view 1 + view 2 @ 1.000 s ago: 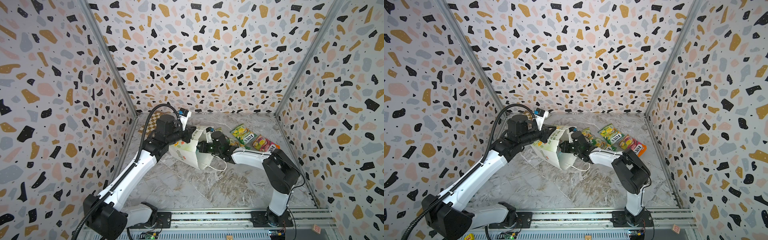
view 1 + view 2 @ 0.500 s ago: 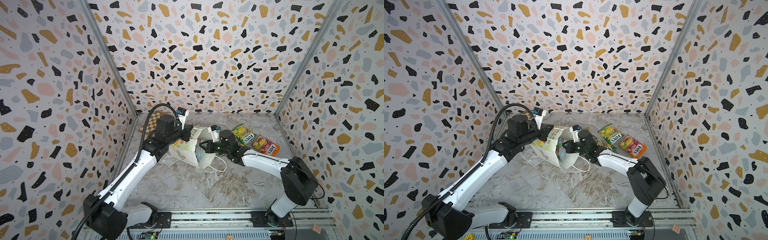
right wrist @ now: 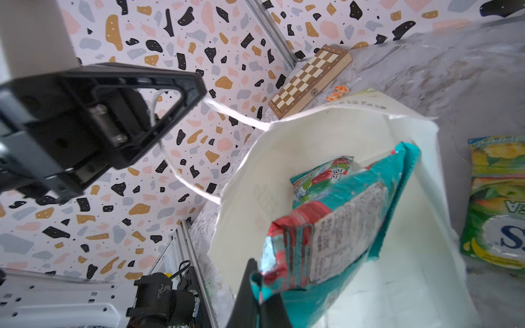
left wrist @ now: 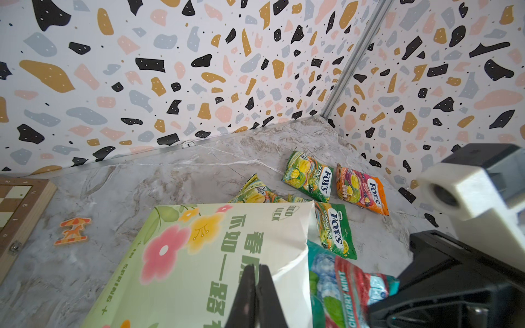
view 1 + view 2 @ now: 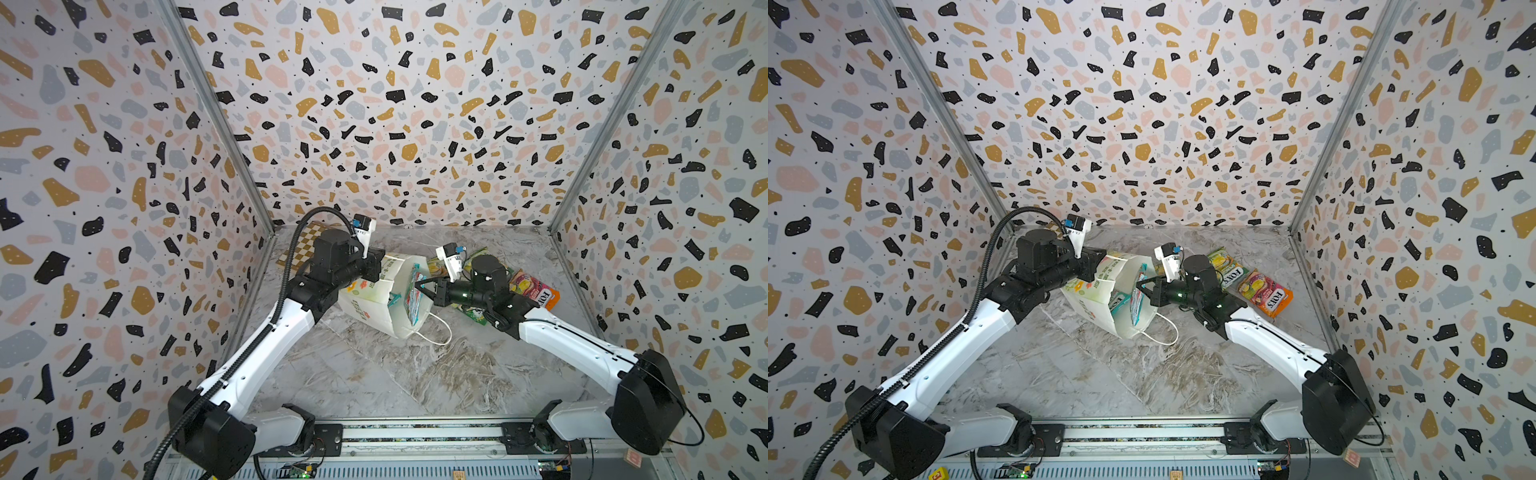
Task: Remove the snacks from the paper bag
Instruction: 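Close the right gripper on the teal packet and lift it out of the bag, then carry the teal packet beyond the bag and release it on the table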
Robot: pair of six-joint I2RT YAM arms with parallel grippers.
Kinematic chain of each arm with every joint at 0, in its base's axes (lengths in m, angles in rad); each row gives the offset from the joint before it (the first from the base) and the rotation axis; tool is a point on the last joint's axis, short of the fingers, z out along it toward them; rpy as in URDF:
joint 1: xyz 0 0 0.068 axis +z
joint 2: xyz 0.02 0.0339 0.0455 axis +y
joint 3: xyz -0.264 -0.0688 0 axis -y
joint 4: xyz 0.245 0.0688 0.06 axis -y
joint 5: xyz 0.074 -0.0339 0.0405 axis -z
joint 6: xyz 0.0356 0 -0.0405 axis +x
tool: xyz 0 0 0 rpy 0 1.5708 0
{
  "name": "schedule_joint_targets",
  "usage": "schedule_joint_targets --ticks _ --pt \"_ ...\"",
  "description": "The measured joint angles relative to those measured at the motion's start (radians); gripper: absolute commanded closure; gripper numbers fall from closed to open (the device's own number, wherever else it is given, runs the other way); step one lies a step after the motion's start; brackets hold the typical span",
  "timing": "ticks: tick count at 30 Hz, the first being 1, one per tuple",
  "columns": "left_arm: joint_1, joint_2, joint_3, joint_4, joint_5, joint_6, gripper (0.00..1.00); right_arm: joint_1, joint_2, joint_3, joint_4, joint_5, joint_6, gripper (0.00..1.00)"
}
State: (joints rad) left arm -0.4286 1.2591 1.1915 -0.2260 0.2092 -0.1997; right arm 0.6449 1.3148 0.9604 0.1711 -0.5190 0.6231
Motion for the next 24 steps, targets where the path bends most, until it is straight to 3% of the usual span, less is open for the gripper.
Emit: schedule_joint_targets --ticks 12,24 --pt "0.000 0.010 0.000 0.001 -0.005 -0.003 1.00 -0.080 -0.254 0.024 -0.189 -0.023 -0.115 1.00" --pt "0.000 0.010 0.000 0.001 -0.005 -0.003 1.00 -0.247 -0.376 0.134 -0.488 0.201 -0.230 1.00"
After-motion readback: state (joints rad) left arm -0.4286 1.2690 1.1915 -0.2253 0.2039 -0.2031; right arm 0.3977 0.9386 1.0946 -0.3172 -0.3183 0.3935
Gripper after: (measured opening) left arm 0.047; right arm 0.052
